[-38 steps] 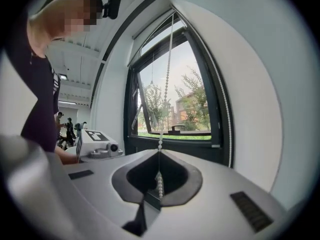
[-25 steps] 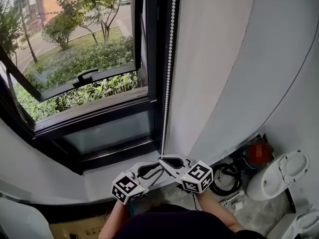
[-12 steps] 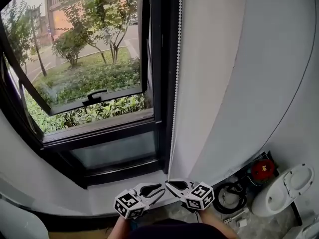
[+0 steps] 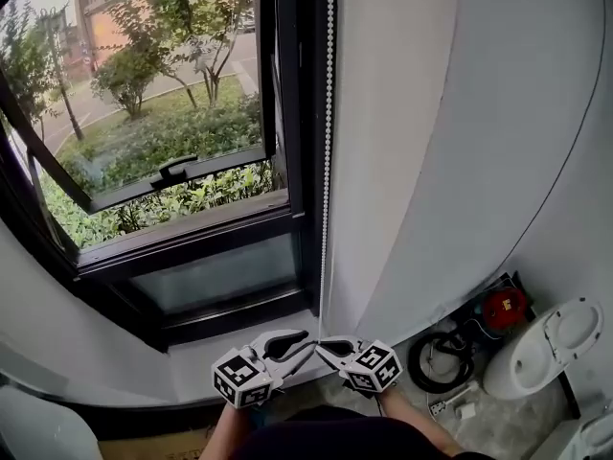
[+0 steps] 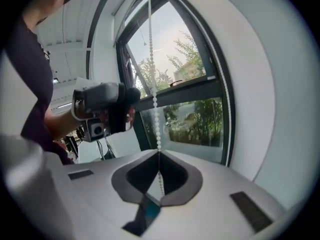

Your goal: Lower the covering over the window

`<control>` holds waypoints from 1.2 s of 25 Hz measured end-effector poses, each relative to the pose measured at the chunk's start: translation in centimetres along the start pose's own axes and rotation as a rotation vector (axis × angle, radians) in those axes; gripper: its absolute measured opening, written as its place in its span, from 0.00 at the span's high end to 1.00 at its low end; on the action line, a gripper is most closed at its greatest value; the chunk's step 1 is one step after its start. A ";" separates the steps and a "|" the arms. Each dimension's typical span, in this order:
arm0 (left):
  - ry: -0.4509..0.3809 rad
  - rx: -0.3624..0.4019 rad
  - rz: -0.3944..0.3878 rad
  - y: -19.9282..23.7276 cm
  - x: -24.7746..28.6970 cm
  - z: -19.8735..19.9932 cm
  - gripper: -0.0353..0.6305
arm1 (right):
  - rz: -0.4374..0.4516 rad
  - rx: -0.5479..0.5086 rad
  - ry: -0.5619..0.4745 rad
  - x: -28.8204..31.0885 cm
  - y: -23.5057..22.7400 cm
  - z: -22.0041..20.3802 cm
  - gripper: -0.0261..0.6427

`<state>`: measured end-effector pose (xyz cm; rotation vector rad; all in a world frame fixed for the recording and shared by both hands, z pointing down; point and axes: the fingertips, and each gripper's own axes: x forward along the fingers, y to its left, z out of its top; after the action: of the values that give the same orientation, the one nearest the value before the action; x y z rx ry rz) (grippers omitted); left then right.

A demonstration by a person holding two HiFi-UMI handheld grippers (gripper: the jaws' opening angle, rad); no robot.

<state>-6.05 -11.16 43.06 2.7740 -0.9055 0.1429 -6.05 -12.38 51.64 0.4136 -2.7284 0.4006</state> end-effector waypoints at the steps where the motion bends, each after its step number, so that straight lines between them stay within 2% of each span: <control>1: -0.004 0.001 -0.002 -0.1 0.1 0.1 0.82 | 0.003 0.007 0.021 0.2 0.2 -1.0 0.94; 6: -0.013 0.001 -0.010 -0.1 0.4 0.8 0.82 | 0.023 0.037 0.062 1.3 1.2 -4.1 0.94; 17: -0.049 -0.016 -0.012 0.3 0.9 2.0 0.82 | 0.045 -0.025 0.077 2.9 2.2 -3.7 0.94; 22: -0.057 -0.004 0.060 1.3 1.1 1.6 0.83 | 0.027 -0.028 0.067 3.1 2.0 -3.8 0.94; 25: -0.087 0.011 0.122 1.7 1.1 1.6 0.92 | 0.013 -0.021 0.057 3.0 1.8 -3.7 0.94; 30: -0.139 0.008 0.152 1.5 1.4 1.6 0.93 | -0.011 -0.006 0.053 2.8 1.5 -3.7 0.94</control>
<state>-5.80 -13.52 42.03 2.7487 -1.1525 -0.0230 -7.95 -10.40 55.73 0.4100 -2.6745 0.3943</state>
